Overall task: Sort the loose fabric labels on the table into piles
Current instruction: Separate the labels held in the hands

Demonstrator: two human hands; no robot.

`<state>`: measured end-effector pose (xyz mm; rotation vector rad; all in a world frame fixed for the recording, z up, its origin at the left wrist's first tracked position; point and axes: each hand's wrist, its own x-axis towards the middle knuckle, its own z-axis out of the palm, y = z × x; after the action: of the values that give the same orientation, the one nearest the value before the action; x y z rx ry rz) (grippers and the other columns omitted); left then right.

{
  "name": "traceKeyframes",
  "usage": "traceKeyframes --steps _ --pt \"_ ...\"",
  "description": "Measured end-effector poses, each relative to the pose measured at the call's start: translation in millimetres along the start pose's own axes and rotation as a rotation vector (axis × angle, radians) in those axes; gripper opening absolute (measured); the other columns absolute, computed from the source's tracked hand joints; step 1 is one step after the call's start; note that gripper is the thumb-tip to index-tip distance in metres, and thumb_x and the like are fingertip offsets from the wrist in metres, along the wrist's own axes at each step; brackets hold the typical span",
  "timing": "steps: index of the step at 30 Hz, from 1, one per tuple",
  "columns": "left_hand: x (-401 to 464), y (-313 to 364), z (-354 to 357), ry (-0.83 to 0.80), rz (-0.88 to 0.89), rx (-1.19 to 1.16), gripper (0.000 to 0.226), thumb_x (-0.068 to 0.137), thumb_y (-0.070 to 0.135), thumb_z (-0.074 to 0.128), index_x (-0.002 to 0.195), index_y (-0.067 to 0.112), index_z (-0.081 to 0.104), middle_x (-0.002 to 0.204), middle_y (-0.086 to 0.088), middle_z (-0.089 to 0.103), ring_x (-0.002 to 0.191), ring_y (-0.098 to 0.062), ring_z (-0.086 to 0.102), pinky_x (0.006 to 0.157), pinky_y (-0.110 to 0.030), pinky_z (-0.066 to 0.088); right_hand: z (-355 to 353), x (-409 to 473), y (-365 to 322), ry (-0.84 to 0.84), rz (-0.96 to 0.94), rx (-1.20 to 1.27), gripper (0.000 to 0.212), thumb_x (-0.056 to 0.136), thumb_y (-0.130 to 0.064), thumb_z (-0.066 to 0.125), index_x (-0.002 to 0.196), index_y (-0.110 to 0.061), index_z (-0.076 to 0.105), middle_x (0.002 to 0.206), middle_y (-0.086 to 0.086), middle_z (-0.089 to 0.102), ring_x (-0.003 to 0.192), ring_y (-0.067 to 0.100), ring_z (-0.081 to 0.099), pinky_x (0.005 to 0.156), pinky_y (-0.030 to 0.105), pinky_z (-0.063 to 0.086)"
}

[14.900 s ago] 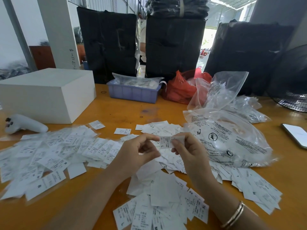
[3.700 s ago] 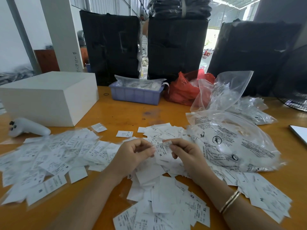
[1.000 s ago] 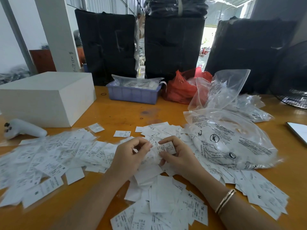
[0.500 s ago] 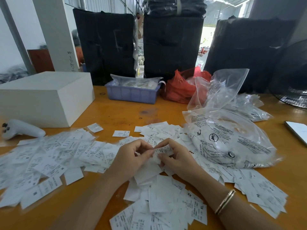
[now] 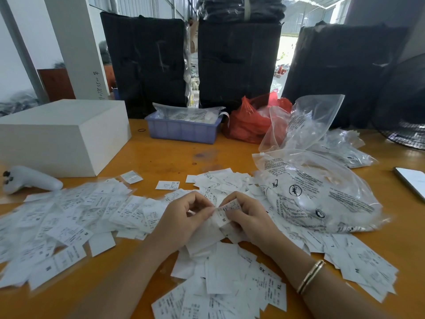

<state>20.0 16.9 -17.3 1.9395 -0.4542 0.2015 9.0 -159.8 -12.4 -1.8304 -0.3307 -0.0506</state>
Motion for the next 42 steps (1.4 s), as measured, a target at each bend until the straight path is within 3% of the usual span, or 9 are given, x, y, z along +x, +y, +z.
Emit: traceKeyframes --steps 8,14,20,23,25,29,35,38,42 --pt "-0.1 2.8 0.1 -0.009 -0.034 -0.106 0.013 0.082 0.016 0.071 0.084 0.026 0.064 0.081 0.016 0.066 0.079 0.000 0.060 0.068 -0.009 0.047 0.2 -0.4 0.8 -0.020 -0.044 0.010 0.026 0.090 0.003 0.049 0.081 -0.020 0.059 0.054 -0.015 0.052 0.049 0.001 0.045 0.049 0.015 0.035" --pt "0.2 -1.0 -0.6 -0.020 0.000 0.032 0.011 0.081 0.029 0.071 0.072 0.033 0.066 0.071 0.020 0.065 0.067 0.002 0.057 0.060 -0.008 0.043 -0.1 -1.5 0.6 -0.029 -0.076 0.000 0.026 0.090 0.004 0.049 0.082 -0.019 0.058 0.054 -0.015 0.050 0.049 0.003 0.043 0.048 0.018 0.034" --pt "0.2 -2.2 -1.3 -0.053 0.018 0.081 0.010 0.083 0.030 0.068 0.074 0.033 0.066 0.074 0.017 0.067 0.070 -0.002 0.060 0.060 -0.012 0.046 1.2 -2.3 2.1 -0.036 -0.113 -0.119 0.027 0.093 -0.004 0.048 0.089 -0.029 0.057 0.049 -0.011 0.045 0.043 0.008 0.035 0.043 0.022 0.028" --pt "-0.5 -0.3 -2.4 -0.033 0.016 0.039 0.012 0.086 0.024 0.066 0.076 0.031 0.067 0.074 0.016 0.068 0.068 -0.002 0.060 0.060 -0.012 0.046 0.6 -0.4 2.3 -0.001 -0.084 -0.006 0.026 0.090 0.002 0.048 0.088 -0.022 0.059 0.058 -0.004 0.052 0.048 0.011 0.043 0.046 0.025 0.034" --pt "-1.1 1.3 -3.0 -0.019 0.023 0.013 0.017 0.087 0.020 0.065 0.075 0.031 0.068 0.074 0.018 0.068 0.063 0.003 0.057 0.057 -0.009 0.043 -0.4 0.3 3.3 0.004 -0.071 0.102 0.025 0.089 0.004 0.049 0.084 -0.018 0.059 0.055 -0.005 0.051 0.045 0.008 0.041 0.044 0.019 0.032" --pt "-0.5 2.7 -4.2 -0.022 0.010 -0.017 0.022 0.088 0.017 0.064 0.072 0.032 0.069 0.076 0.019 0.069 0.070 0.003 0.059 0.061 -0.007 0.042 -2.7 1.7 5.2 -0.036 -0.058 0.264 0.012 0.079 -0.009 0.050 0.082 -0.015 0.060 0.049 -0.002 0.046 0.041 0.007 0.037 0.041 0.014 0.029" --pt "0.8 0.5 -3.4 -0.054 -0.028 -0.019 0.007 0.081 0.033 0.069 0.074 0.031 0.068 0.075 0.016 0.068 0.072 -0.002 0.060 0.064 -0.011 0.046 -1.2 0.9 4.4 -0.117 -0.039 0.256 0.013 0.079 -0.010 0.049 0.085 -0.013 0.060 0.052 -0.004 0.048 0.042 0.009 0.037 0.038 0.016 0.030" --pt "0.4 -0.1 -2.0 -0.077 -0.044 -0.004 0.023 0.068 0.054 0.063 0.072 0.030 0.065 0.072 0.017 0.066 0.066 0.001 0.058 0.060 -0.010 0.045 -1.7 0.4 3.1 -0.143 -0.031 0.269 0.013 0.080 -0.010 0.048 0.089 -0.012 0.058 0.051 -0.007 0.047 0.040 0.006 0.036 0.037 0.014 0.029" --pt "-0.2 -1.0 -1.3 -0.087 -0.026 -0.006 0.023 0.068 0.054 0.062 0.067 0.031 0.064 0.065 0.014 0.064 0.058 0.003 0.054 0.057 -0.009 0.042 -1.6 -1.6 4.6 -0.209 -0.023 0.272 0.017 0.093 -0.007 0.044 0.103 -0.018 0.052 0.048 -0.011 0.040 0.038 0.004 0.031 0.039 0.015 0.027"
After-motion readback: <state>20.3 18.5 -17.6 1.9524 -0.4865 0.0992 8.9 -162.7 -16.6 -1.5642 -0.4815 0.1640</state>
